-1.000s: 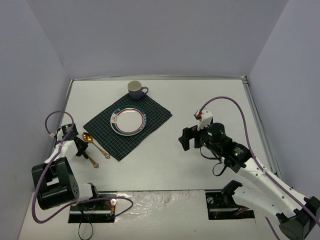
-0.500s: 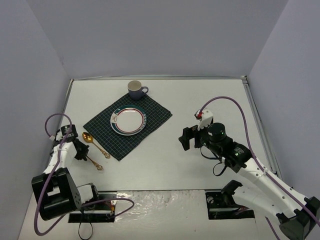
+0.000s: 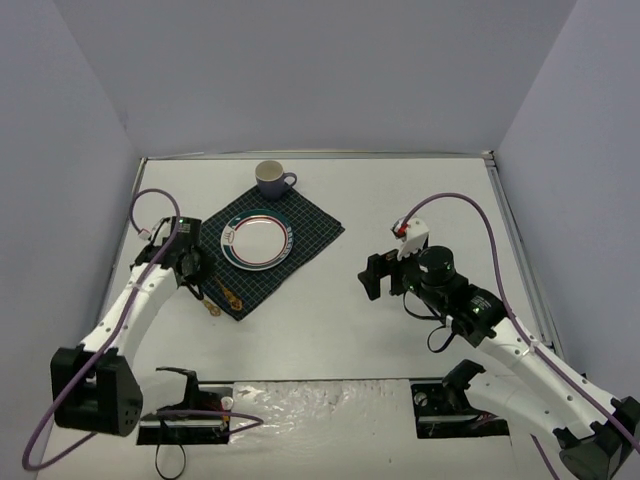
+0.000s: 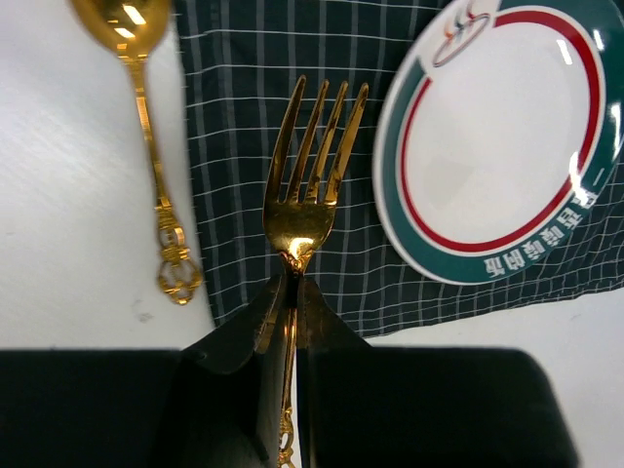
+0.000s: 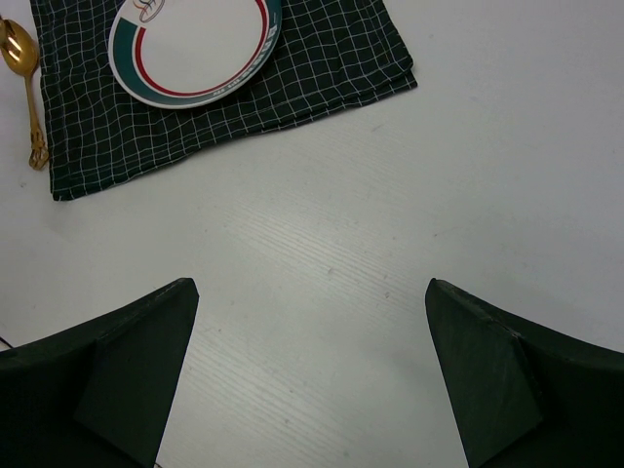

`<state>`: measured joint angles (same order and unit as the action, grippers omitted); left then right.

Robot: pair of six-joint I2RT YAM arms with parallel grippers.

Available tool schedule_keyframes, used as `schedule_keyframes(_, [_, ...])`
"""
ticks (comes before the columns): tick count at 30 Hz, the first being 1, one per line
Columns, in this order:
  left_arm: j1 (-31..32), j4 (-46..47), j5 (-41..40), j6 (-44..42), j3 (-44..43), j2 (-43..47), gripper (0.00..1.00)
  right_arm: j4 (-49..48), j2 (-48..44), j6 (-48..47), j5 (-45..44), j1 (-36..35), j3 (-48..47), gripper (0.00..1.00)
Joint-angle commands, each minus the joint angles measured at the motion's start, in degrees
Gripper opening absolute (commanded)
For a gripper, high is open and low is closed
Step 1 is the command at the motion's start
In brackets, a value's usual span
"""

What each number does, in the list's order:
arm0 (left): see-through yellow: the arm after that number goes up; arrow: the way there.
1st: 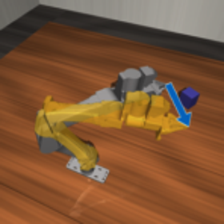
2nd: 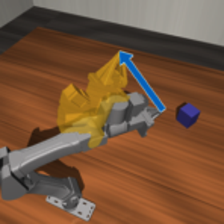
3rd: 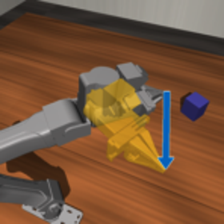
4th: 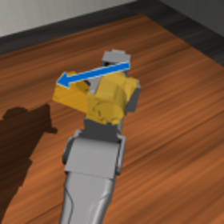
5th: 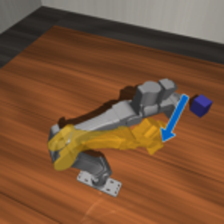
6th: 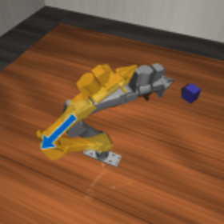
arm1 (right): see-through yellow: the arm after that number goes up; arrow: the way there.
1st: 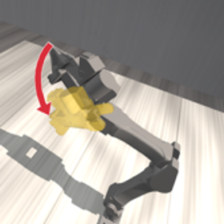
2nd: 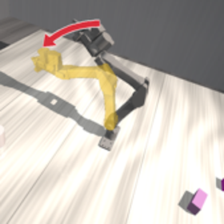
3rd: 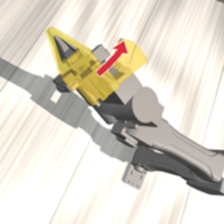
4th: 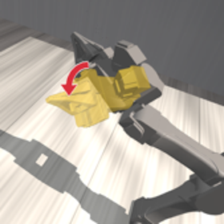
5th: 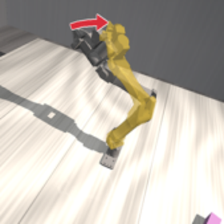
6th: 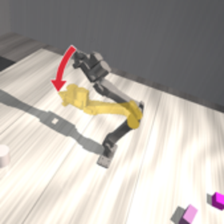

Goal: Set the dinner table for one person

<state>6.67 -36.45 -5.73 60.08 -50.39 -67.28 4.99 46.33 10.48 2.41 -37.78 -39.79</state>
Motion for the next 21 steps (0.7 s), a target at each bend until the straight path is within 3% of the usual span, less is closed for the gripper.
schedule_keyframes(1, [3.2,4.7,-4.1,6.0,-5.6,-8.2,0.00,-3.9,-1.7,0.2,-0.7,0.4,-0.1,1.00])
schedule_keyframes(13, [3.6,12.8,-6.2,6.7,-5.1,-21.2,0.00,-3.9,-2.3,0.4,-1.4,0.3,0.3,1.00])
schedule_keyframes(21, [2.1,14.7,-6.0,6.4,-0.9,-23.3,0.00,-3.9,-2.6,0.5,-1.8,0.3,0.6,1.00])
